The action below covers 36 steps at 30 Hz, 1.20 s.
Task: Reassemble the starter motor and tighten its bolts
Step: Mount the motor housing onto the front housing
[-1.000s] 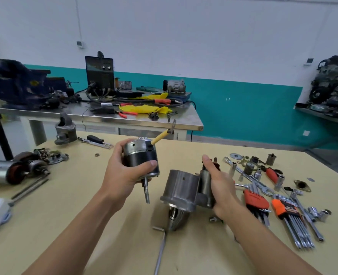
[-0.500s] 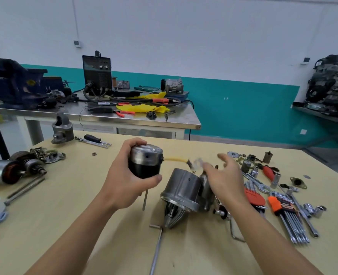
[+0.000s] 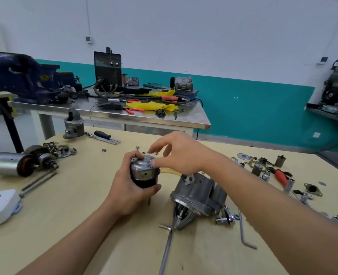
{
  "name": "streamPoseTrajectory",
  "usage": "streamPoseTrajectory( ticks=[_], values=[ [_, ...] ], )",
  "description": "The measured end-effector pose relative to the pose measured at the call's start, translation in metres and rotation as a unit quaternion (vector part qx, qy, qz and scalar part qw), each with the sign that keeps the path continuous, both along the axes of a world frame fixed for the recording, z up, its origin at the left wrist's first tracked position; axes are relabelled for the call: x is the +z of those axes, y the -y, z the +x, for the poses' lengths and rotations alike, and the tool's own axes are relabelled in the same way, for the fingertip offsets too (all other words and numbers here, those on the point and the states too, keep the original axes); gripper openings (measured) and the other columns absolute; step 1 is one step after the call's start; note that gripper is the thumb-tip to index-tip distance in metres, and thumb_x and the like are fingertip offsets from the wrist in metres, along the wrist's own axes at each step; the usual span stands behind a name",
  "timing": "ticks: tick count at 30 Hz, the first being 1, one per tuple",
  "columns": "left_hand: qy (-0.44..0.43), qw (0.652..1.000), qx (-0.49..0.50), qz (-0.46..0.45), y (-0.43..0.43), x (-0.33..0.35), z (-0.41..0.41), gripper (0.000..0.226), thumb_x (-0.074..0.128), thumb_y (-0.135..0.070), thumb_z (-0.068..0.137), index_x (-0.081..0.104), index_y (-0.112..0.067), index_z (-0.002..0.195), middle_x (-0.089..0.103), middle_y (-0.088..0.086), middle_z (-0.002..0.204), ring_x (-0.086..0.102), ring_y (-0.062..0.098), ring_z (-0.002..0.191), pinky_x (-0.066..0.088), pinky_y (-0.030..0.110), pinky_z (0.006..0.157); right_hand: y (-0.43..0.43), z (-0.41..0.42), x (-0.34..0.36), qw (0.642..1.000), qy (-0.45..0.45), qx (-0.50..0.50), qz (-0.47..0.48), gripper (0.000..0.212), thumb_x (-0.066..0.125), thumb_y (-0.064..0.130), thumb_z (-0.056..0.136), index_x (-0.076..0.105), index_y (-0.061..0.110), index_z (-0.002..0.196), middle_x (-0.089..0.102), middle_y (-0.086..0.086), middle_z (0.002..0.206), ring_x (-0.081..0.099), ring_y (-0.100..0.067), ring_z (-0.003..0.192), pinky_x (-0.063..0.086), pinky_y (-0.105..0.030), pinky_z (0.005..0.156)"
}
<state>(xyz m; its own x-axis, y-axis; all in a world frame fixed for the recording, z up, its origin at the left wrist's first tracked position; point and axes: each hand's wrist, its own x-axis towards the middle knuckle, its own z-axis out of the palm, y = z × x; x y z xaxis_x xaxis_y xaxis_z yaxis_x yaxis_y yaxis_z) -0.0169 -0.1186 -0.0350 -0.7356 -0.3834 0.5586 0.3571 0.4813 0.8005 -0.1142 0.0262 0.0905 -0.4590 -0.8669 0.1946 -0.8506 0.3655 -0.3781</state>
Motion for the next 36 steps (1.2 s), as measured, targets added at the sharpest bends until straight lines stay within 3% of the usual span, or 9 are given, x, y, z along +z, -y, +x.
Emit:
streamPoseTrajectory(
  ticks=[8,14,18,20,22,24,28,32,36],
  values=[
    [0.016,1.0,-0.013,0.004,0.006,-0.002,0.0,0.079,0.092,-0.016,0.06,0.042,-0.038,0.118,0.065,-0.02,0.107,0.07,0.013,0.091,0.054,0.017,0.072,0.012,-0.006,0.006,0.995,-0.032,0.073,0.054,0.018,0.073,0.032,0.089,0.078,0.021,0.102,0.068,0.015,0.085,0.06,-0.002,0.077,0.042,-0.014,0.063],
    [0.026,1.0,-0.013,0.005,0.008,-0.002,-0.004,0.079,0.092,-0.028,0.057,0.042,-0.044,0.116,0.064,-0.027,0.111,0.069,0.008,0.098,0.053,0.014,0.078,0.022,-0.02,0.042,0.954,0.21,-0.017,-0.215,0.016,0.054,0.019,0.101,0.066,0.015,0.09,0.071,0.0,0.083,0.07,-0.011,0.076,0.061,-0.031,0.071],
    [0.021,0.999,-0.019,-0.019,0.008,-0.001,-0.006,0.078,0.093,-0.022,0.059,0.043,-0.041,0.115,0.062,-0.025,0.113,0.067,0.007,0.1,0.05,0.01,0.077,0.053,-0.018,0.033,0.928,0.248,-0.102,-0.26,0.021,0.039,0.022,0.105,0.053,0.016,0.09,0.054,-0.002,0.07,0.051,-0.017,0.06,0.042,-0.036,0.056],
    [0.021,0.999,-0.03,-0.02,0.007,-0.001,-0.006,0.076,0.092,-0.024,0.059,0.044,-0.039,0.116,0.064,-0.022,0.111,0.068,0.01,0.097,0.051,0.012,0.077,0.061,-0.02,0.024,0.965,0.118,-0.104,-0.21,0.026,0.046,0.038,0.102,0.055,0.017,0.088,0.053,0.002,0.075,0.048,-0.014,0.065,0.038,-0.034,0.057],
    [0.023,0.999,-0.033,-0.027,0.008,0.0,-0.008,0.076,0.092,-0.024,0.059,0.046,-0.04,0.116,0.066,-0.018,0.11,0.068,0.011,0.098,0.051,0.013,0.079,0.067,-0.017,0.017,0.998,-0.008,-0.059,-0.02,0.041,0.055,0.054,0.095,0.063,0.014,0.089,0.063,0.0,0.082,0.058,-0.016,0.075,0.047,-0.035,0.064],
    [0.024,0.998,-0.038,-0.046,0.01,0.001,-0.009,0.075,0.093,-0.024,0.06,0.047,-0.046,0.116,0.066,-0.017,0.11,0.068,0.011,0.1,0.052,0.013,0.079,0.07,-0.014,0.01,0.994,-0.013,-0.016,0.11,0.048,0.054,0.051,0.097,0.067,0.007,0.084,0.065,-0.006,0.08,0.06,-0.021,0.073,0.048,-0.036,0.064],
    [0.028,0.997,-0.03,-0.06,0.017,0.0,-0.007,0.075,0.091,-0.026,0.057,0.047,-0.043,0.115,0.066,-0.015,0.109,0.068,0.014,0.096,0.052,0.016,0.08,0.071,-0.012,0.017,0.995,0.004,0.014,0.095,0.04,0.055,0.036,0.101,0.068,0.003,0.081,0.063,-0.005,0.075,0.055,-0.019,0.066,0.042,-0.03,0.058],
    [0.035,0.999,-0.007,-0.02,0.029,-0.001,-0.003,0.077,0.091,-0.023,0.058,0.046,-0.038,0.118,0.068,-0.018,0.105,0.069,0.012,0.09,0.054,0.017,0.074,0.07,-0.054,0.064,0.944,0.197,-0.124,-0.232,0.026,0.06,0.032,0.098,0.062,0.014,0.08,0.056,0.007,0.056,0.045,-0.012,0.047,0.034,-0.02,0.039],
    [0.042,0.993,-0.001,0.114,0.035,-0.002,-0.002,0.08,0.094,-0.009,0.058,0.046,-0.033,0.118,0.068,-0.005,0.102,0.07,0.023,0.08,0.061,0.041,0.06,0.08,-0.08,0.036,0.977,0.131,-0.166,0.022,0.024,0.052,0.021,0.102,0.063,0.001,0.095,0.045,-0.005,0.065,0.035,-0.015,0.051,0.028,-0.026,0.043]
  ],
)
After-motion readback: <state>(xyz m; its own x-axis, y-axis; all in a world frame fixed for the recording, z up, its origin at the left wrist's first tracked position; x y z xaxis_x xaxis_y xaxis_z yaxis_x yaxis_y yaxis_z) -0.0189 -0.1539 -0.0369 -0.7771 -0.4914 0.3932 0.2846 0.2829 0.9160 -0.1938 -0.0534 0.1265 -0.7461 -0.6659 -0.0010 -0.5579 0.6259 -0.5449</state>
